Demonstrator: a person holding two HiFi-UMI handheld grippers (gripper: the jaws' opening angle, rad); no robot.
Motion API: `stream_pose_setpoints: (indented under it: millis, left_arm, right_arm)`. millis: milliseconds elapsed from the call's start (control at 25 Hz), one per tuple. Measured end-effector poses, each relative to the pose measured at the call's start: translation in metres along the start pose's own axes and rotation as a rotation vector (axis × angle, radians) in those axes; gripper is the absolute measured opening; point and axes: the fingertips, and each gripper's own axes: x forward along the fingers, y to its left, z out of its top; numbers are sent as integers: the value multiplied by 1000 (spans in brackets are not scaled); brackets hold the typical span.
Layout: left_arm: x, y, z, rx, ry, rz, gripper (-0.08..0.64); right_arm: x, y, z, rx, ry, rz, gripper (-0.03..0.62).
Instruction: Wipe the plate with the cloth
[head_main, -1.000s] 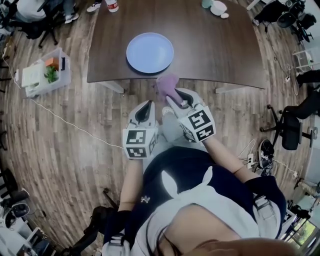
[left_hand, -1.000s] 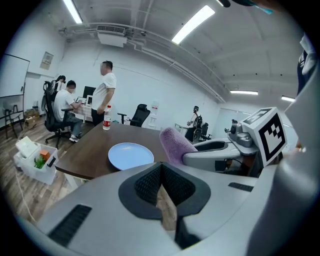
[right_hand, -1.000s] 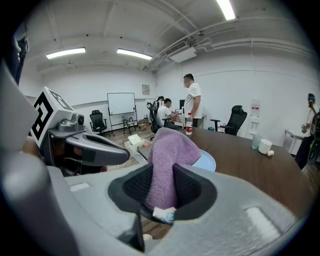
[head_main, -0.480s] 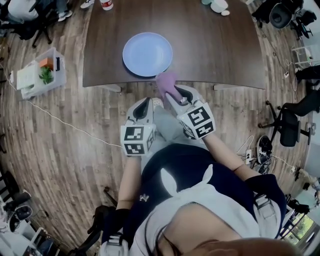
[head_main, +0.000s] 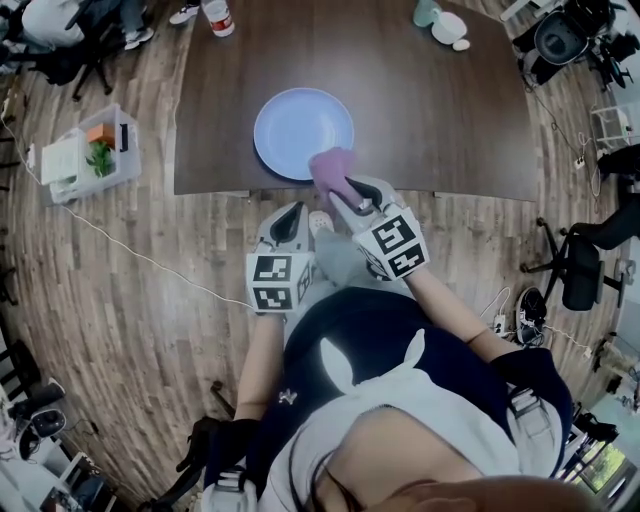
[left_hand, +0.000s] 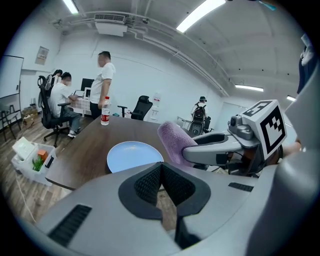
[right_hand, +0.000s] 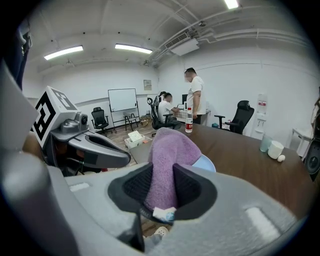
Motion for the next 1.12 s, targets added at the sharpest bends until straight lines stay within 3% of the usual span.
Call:
stream_pose_setpoints:
  millis: [720, 1120]
  left_arm:
    - [64, 50, 38, -44, 45, 124, 6]
    - [72, 85, 21, -117, 79, 193, 6]
  right_arm:
    - [66, -50, 20, -23, 38, 149, 115]
    - [107, -45, 22, -75, 86, 229, 117]
